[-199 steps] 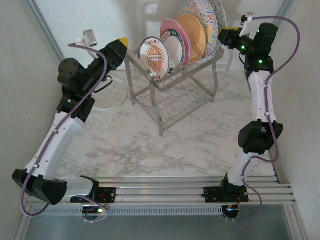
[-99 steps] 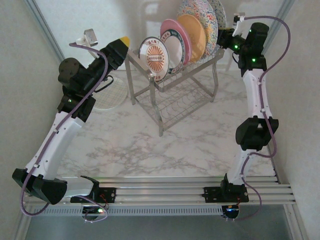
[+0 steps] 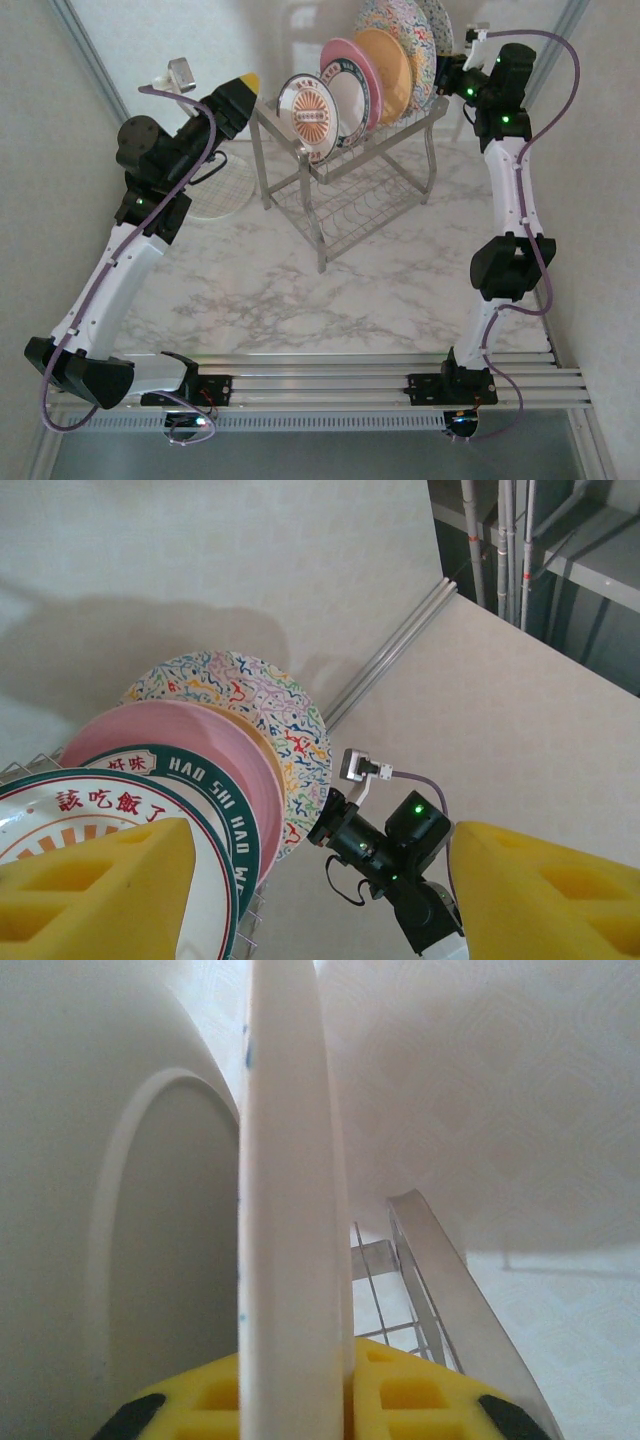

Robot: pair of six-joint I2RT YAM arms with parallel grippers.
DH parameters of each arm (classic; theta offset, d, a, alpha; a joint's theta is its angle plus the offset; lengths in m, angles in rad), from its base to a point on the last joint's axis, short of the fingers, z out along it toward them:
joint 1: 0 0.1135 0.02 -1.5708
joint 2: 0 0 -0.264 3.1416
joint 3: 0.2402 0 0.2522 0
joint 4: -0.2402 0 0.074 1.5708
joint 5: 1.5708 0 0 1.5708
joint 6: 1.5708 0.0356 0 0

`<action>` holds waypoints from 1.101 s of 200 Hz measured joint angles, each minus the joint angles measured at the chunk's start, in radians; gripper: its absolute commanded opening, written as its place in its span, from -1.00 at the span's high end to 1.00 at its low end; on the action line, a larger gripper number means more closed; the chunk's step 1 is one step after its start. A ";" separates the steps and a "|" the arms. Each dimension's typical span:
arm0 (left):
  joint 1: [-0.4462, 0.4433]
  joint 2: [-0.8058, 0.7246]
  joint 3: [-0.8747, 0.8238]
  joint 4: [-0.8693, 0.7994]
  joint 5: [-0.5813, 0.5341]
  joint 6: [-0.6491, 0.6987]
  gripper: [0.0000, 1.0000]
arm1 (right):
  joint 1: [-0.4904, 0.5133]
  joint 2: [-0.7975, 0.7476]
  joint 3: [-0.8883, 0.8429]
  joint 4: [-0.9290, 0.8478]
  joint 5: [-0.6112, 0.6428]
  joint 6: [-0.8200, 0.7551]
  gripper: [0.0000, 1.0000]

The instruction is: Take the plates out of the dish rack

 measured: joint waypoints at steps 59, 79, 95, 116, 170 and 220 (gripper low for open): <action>-0.003 0.000 0.000 0.000 0.000 0.000 -0.36 | 0.009 0.000 0.017 -0.019 0.040 -0.023 1.00; -0.005 0.000 0.000 0.000 0.000 0.000 -0.35 | 0.013 0.000 0.024 -0.027 0.067 -0.034 1.00; -0.005 0.000 0.000 0.001 0.000 0.000 -0.35 | 0.015 -0.005 0.024 -0.027 0.087 -0.046 1.00; -0.005 0.000 0.000 0.001 -0.001 0.000 -0.35 | 0.018 -0.019 0.024 -0.029 0.119 -0.060 1.00; -0.016 -0.002 0.000 0.020 -0.004 -0.001 -0.35 | 0.018 -0.080 0.028 -0.029 0.191 -0.098 1.00; -0.022 -0.002 0.000 0.026 -0.004 -0.001 -0.35 | 0.018 -0.128 0.030 -0.027 0.269 -0.132 1.00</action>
